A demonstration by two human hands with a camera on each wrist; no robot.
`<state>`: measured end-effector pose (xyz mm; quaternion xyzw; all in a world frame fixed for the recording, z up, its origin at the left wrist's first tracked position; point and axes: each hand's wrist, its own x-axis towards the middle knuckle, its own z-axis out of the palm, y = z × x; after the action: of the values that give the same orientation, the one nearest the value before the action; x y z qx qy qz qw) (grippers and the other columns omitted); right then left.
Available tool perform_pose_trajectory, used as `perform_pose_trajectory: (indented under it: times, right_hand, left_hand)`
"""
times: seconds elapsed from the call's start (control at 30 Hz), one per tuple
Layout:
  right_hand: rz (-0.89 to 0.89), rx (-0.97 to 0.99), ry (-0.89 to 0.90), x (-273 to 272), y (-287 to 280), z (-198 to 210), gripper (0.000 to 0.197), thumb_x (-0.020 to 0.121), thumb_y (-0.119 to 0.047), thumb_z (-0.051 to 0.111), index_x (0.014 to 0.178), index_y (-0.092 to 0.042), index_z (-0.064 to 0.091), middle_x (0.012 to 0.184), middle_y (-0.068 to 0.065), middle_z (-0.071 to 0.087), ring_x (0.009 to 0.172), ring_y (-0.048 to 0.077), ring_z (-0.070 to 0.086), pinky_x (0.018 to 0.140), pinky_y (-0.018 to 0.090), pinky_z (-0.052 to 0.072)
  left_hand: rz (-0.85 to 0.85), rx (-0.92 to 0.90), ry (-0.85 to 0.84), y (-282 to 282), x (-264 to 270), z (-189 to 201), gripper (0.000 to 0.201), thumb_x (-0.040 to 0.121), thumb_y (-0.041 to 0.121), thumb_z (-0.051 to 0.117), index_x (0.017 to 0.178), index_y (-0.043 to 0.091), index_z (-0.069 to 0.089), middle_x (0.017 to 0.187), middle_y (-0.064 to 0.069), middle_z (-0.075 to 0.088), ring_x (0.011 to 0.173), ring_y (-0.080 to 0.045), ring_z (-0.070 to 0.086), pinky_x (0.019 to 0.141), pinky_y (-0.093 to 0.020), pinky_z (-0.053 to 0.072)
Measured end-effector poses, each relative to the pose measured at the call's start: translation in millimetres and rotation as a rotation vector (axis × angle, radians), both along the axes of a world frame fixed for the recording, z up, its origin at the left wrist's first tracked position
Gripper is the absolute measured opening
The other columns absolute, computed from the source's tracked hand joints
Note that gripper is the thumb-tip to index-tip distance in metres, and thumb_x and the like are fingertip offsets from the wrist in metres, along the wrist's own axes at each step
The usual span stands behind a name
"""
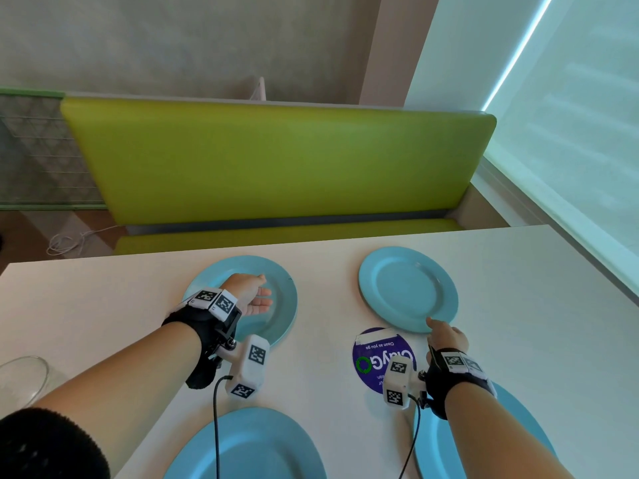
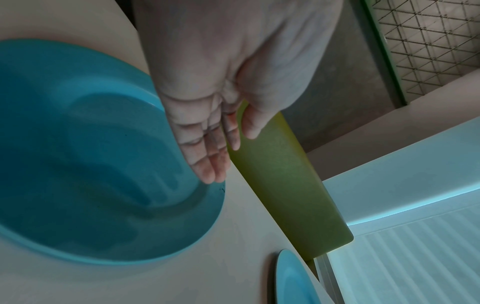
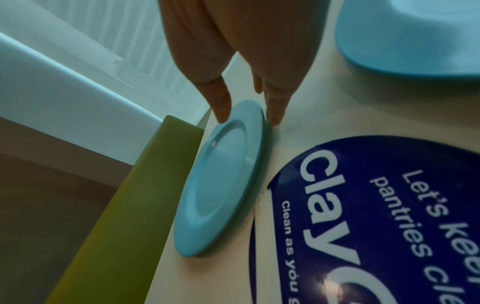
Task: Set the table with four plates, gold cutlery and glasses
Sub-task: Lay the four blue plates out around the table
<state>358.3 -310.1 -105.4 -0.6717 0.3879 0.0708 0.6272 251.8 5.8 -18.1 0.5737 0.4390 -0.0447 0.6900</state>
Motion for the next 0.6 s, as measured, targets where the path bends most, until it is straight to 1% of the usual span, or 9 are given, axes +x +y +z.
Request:
perform_pose_trajectory:
  times: [0.07,0.1,0.17,0.2,0.23,0.33,0.37,0.47,0.6]
  right_hand:
    - [0.013,0.018,-0.011,-3,5,5,0.012,0.080,-0.015,0.064,0.087,-0.006,0.058,0.090,0.014,0.059,0.081,0.028,0.057,0.068,0.033,0.044]
    - [0.008,0.048,-0.017,-2,6,3,0.009,0.083,-0.010,0.061,0.090,-0.005,0.059,0.093,0.016,0.060,0.085,0.030,0.059,0.071,0.031,0.048]
    - [0.004,0.096,-0.017,-2,11,5,0.019,0.085,-0.005,0.059,0.104,-0.002,0.058,0.102,0.018,0.060,0.097,0.033,0.061,0.079,0.031,0.051]
    - [0.009,0.109,-0.014,-2,14,7,0.021,0.086,-0.005,0.059,0.106,-0.001,0.057,0.105,0.020,0.059,0.102,0.034,0.061,0.081,0.032,0.053]
    - [0.013,0.125,-0.004,-2,15,7,0.021,0.086,-0.005,0.059,0.106,-0.001,0.055,0.106,0.021,0.059,0.103,0.034,0.062,0.083,0.033,0.053]
    - [-0.016,0.155,0.007,-2,15,6,0.037,0.086,-0.008,0.060,0.120,0.002,0.051,0.107,0.021,0.057,0.081,0.028,0.062,0.089,0.033,0.052]
    - [-0.024,0.164,0.004,-2,14,5,0.040,0.085,-0.008,0.060,0.123,0.002,0.050,0.110,0.021,0.058,0.079,0.028,0.062,0.091,0.034,0.052]
    - [-0.040,0.178,-0.012,-3,13,7,0.042,0.085,-0.009,0.061,0.123,0.004,0.050,0.121,0.023,0.057,0.096,0.032,0.061,0.091,0.034,0.052]
    - [-0.065,0.175,-0.035,-4,10,9,0.042,0.084,-0.009,0.062,0.123,0.004,0.051,0.122,0.023,0.057,0.108,0.034,0.060,0.087,0.032,0.052]
  left_hand:
    - [-0.001,-0.003,-0.002,-1,1,0,0.038,0.099,0.016,0.043,0.132,-0.003,0.043,0.082,-0.010,0.054,0.069,-0.023,0.055,0.088,-0.040,0.048]
    - [-0.002,-0.004,-0.002,-2,1,0,0.038,0.099,0.016,0.043,0.132,-0.003,0.043,0.081,-0.010,0.054,0.069,-0.023,0.055,0.089,-0.040,0.048]
    - [-0.004,-0.005,-0.001,-2,1,1,0.038,0.099,0.017,0.044,0.131,-0.002,0.044,0.081,-0.010,0.054,0.069,-0.022,0.055,0.091,-0.040,0.048]
    - [-0.004,-0.005,-0.001,-2,1,1,0.038,0.099,0.017,0.044,0.131,-0.002,0.043,0.081,-0.010,0.055,0.069,-0.022,0.055,0.092,-0.040,0.048]
    - [-0.006,-0.004,0.000,-3,1,1,0.038,0.099,0.017,0.044,0.131,-0.002,0.043,0.081,-0.010,0.055,0.069,-0.022,0.055,0.092,-0.040,0.048]
    - [-0.008,0.002,0.000,-3,1,1,0.038,0.099,0.017,0.044,0.131,-0.002,0.043,0.081,-0.010,0.054,0.069,-0.022,0.055,0.090,-0.039,0.048]
    - [-0.008,0.003,0.000,-3,1,1,0.038,0.099,0.017,0.044,0.131,-0.002,0.043,0.081,-0.010,0.054,0.069,-0.022,0.055,0.089,-0.039,0.048]
    - [-0.004,0.006,0.001,-2,1,1,0.037,0.099,0.017,0.044,0.131,-0.002,0.044,0.081,-0.010,0.055,0.069,-0.022,0.055,0.089,-0.039,0.048]
    - [-0.003,0.006,0.004,0,1,-1,0.037,0.099,0.017,0.044,0.131,-0.002,0.044,0.082,-0.010,0.055,0.069,-0.022,0.055,0.091,-0.040,0.048]
